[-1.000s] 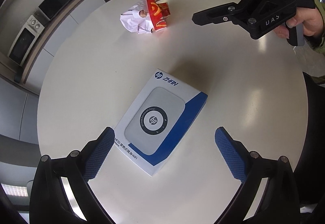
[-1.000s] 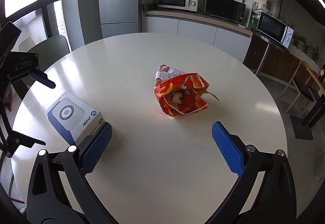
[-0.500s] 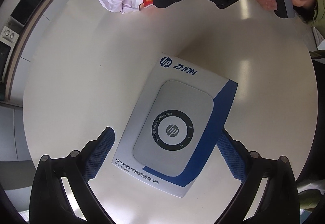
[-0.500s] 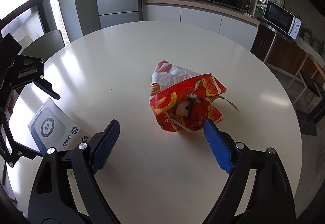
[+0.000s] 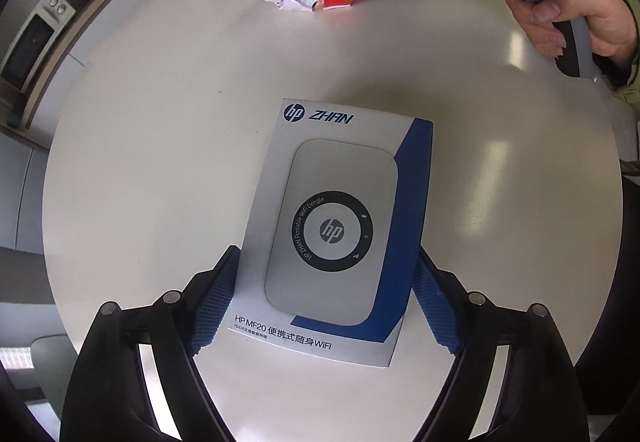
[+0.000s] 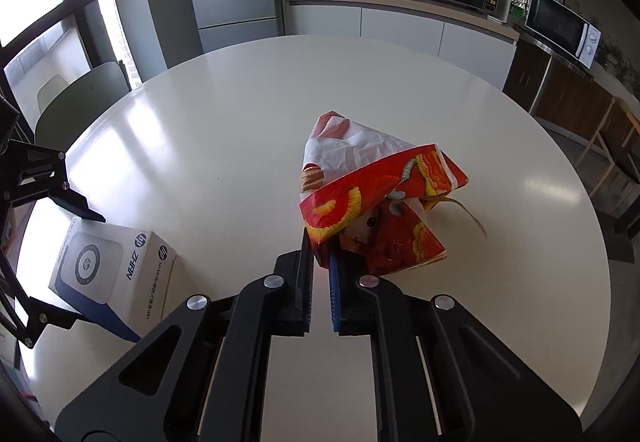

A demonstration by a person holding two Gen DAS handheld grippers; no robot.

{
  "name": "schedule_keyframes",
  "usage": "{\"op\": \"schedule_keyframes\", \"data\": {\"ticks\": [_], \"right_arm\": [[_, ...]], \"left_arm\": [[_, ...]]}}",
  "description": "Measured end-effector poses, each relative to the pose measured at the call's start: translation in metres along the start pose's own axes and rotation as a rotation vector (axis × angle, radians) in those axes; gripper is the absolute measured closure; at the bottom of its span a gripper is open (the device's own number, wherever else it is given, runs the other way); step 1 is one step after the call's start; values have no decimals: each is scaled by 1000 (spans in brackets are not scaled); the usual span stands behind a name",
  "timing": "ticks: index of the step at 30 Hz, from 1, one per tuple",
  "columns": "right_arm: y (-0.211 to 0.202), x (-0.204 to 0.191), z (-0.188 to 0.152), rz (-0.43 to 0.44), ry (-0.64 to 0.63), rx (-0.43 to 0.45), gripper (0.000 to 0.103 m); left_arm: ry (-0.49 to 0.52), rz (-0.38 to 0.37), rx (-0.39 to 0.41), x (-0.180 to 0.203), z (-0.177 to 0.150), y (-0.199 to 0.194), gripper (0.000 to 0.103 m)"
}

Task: Collect trash
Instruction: 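Grasp the blue-white HP ZHAN box with the left tool while the right tool grasps the red wrapper, then carry the HP box and red wrapper down over the blue wastebasket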

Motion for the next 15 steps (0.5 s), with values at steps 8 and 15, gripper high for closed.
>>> {"op": "schedule_keyframes", "data": {"ticks": [8, 15], "right_arm": [[-29, 9, -5, 18, 23, 49, 102], [-64, 19, -24, 42, 48, 77, 102]], "left_arm": [[-203, 102, 59, 26, -30, -12, 25], [-379, 143, 170, 56, -44, -24, 26]]}}
Point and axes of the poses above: each gripper's, at about its wrist camera, not at the fingertips, and y roughly the way its jaws point, x to its right, z to its top, the point moved 8 cm from there along y, roughly the way its jaws point, and after that the axes turned 15 degrees about -z, right-handed, at the moved point
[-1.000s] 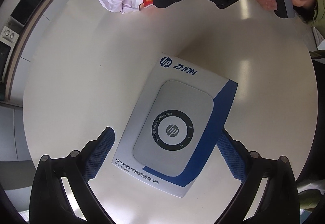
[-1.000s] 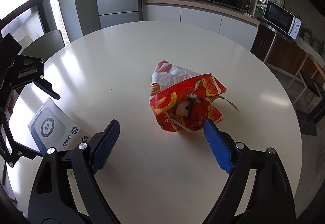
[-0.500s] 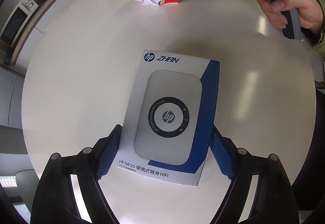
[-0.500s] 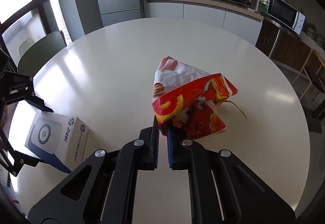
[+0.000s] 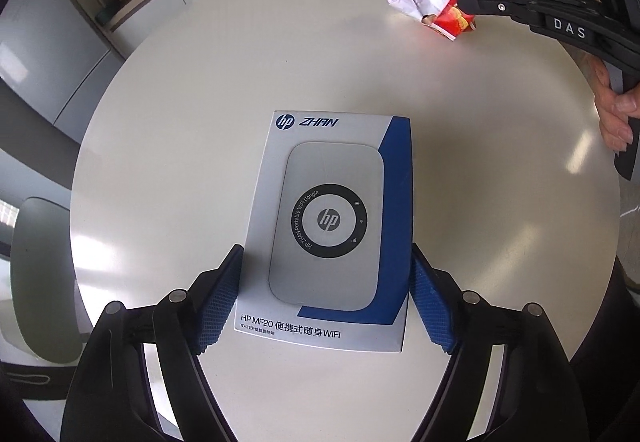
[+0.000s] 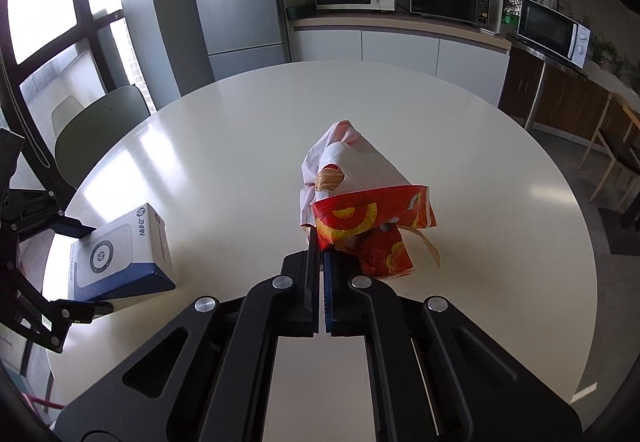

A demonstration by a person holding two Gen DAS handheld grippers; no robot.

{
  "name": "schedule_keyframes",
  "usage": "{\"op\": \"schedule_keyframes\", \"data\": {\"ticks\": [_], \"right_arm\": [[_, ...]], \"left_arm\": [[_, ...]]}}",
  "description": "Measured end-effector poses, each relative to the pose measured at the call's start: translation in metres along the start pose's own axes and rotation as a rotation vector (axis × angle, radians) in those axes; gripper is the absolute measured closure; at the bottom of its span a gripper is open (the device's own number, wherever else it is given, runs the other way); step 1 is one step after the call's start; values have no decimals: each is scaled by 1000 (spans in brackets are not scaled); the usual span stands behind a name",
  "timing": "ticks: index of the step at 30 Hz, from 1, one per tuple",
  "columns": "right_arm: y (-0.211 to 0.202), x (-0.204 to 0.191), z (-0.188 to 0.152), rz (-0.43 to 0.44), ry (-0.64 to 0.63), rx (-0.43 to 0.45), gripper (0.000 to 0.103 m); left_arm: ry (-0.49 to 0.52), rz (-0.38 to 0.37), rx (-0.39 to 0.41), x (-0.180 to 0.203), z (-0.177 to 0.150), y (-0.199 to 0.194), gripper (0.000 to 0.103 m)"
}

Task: Collect trash
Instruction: 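Carry the HP box and red wrapper down over the blue wastebasket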

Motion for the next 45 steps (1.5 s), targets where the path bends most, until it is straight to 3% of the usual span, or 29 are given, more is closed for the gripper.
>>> {"op": "schedule_keyframes", "data": {"ticks": [10, 22, 36, 45], "right_arm": [[-55, -2, -25, 55, -2, 41, 102], [-113, -15, -61, 124, -29, 89, 102], [-192, -14, -111, 145, -17, 146, 102], [-233, -10, -144, 166, -29, 163, 102]], "left_arm": [[-138, 36, 95, 20, -4, -6, 26], [-319, 51, 263, 56, -41, -18, 26], [-306, 44, 412, 105, -70, -44, 26], [-308, 33, 443, 137, -98, -50, 26]]}}
Point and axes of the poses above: each gripper's, at about its wrist camera, not at the fingertips, and y roughly the way its jaws point, x to its right, z to its top, the point moved 8 cm from there along y, roughly the way its jaws point, and after that the axes turned 15 degrees about -z, right-handed, at the moved point
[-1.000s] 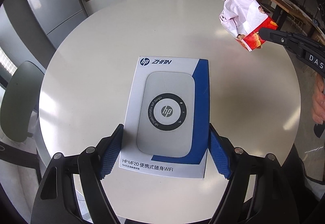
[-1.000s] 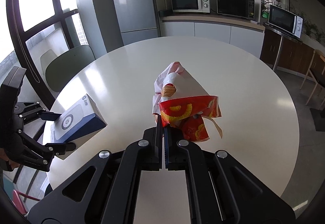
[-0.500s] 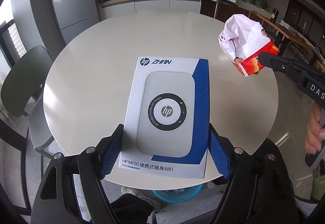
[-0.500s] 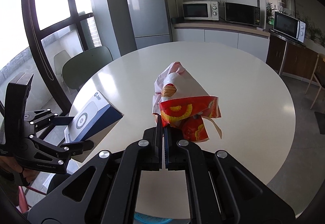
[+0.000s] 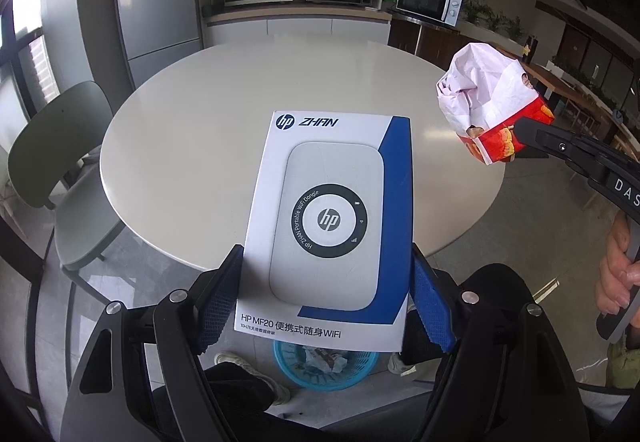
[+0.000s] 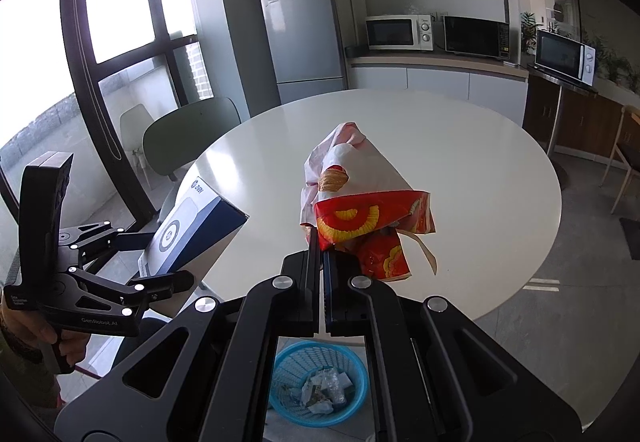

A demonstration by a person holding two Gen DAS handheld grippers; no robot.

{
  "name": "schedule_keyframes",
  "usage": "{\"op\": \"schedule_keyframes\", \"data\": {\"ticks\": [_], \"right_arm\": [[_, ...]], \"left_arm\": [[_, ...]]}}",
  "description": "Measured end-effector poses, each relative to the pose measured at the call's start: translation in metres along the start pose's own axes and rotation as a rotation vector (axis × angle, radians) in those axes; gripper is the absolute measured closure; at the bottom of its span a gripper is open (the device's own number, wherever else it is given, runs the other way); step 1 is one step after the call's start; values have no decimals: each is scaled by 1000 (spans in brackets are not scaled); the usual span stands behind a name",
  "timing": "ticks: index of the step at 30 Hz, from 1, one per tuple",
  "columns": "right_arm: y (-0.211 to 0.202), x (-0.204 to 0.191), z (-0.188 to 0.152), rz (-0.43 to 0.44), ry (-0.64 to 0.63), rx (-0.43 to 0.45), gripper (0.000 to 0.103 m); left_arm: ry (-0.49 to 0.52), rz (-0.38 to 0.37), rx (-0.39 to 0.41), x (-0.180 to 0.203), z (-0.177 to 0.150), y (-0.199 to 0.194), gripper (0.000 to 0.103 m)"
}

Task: Collect trash
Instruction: 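Carry the HP box and red wrapper down over the blue wastebasket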

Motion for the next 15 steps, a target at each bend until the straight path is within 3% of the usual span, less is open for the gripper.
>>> {"op": "schedule_keyframes", "data": {"ticks": [15], "right_arm": [[-75, -12, -43, 48, -65, 21, 102]], "left_arm": [[-4, -10, 8, 6, -38, -20, 26]]}}
Point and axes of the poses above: each gripper's, at about its wrist camera, not at the fingertips, and y roughly the way its jaws point, x to its right, z to its top, the point moved 8 cm from there along y, roughly the way its jaws point, and after that the axes turned 15 degrees about -z, right-handed, at the moved point
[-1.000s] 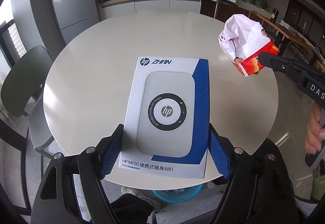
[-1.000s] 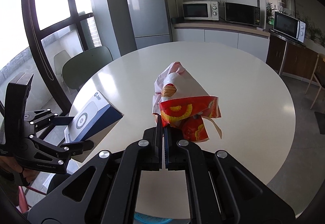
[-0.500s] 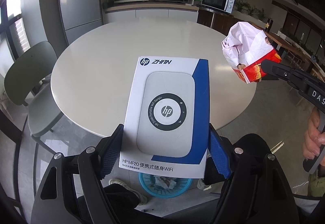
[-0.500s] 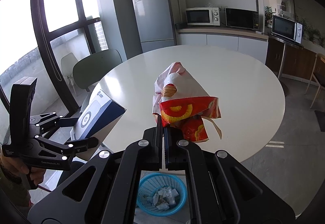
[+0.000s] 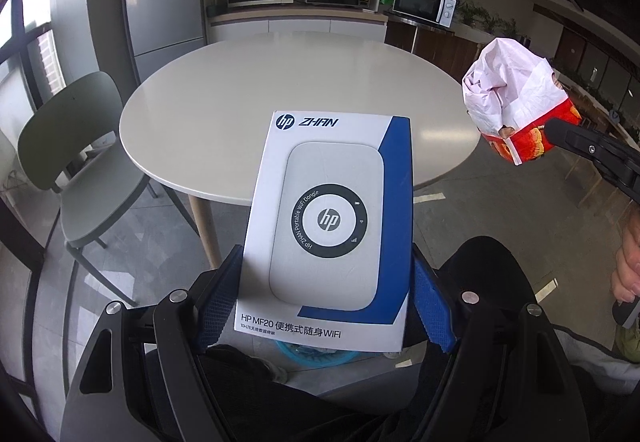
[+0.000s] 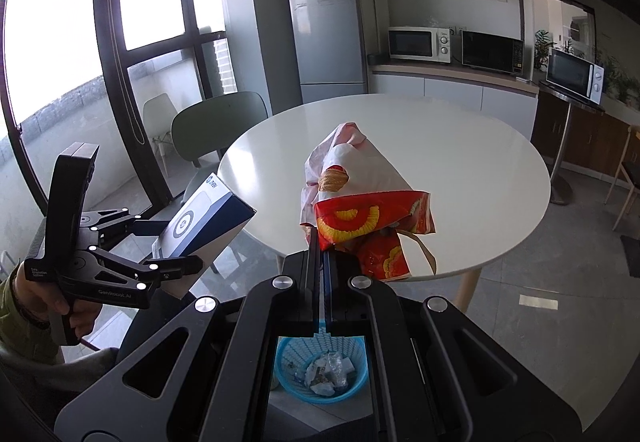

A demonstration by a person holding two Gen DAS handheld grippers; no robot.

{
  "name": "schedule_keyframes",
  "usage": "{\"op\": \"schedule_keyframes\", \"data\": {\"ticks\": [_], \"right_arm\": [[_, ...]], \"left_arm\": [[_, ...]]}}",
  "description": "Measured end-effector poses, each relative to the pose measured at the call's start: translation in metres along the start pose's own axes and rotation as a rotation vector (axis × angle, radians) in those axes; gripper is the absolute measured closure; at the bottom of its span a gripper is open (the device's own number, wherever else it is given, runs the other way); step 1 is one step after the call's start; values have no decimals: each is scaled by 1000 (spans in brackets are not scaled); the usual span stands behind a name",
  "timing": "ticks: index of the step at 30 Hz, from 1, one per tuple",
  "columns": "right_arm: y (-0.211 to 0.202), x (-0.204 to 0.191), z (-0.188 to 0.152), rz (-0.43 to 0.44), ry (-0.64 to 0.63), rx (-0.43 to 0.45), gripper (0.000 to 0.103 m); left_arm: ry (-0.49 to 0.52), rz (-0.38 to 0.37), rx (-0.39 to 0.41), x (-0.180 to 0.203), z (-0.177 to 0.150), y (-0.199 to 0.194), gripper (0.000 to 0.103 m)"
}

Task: Collect trash
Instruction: 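Carry the HP box and red wrapper down over the blue wastebasket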

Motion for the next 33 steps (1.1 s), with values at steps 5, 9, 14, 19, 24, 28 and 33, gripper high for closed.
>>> {"op": "schedule_keyframes", "data": {"ticks": [5, 9, 14, 19, 24, 28, 33], "right_arm": [[0, -1, -22, 13, -6, -49, 102], [11, -6, -46, 33, -2, -109, 102], [40, -8, -82, 50, 25, -212, 102], [68, -13, -114, 70, 52, -298, 102], [99, -19, -144, 77, 65, -377, 102], [125, -24, -167, 85, 84, -440, 102], [159, -30, -192, 96, 117, -520, 102]], "left_arm": [[-10, -1, -49, -3, -19, 18, 26], [-20, -3, -106, -8, -37, 41, 26], [-48, -8, -172, -18, -59, 71, 26], [-83, -8, -236, -32, -79, 101, 26], [-124, -5, -296, -45, -100, 130, 26], [-153, -4, -329, -55, -111, 148, 26], [-200, 2, -357, -73, -121, 171, 26]]}}
Point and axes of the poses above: each gripper's, at about its wrist camera, not at the fingertips, and y roughly the way its jaws point, x to its right, z to its top, the point moved 8 cm from there along y, roughly the way its jaws point, and after that the axes turned 15 degrees about -z, right-handed, at the moved point
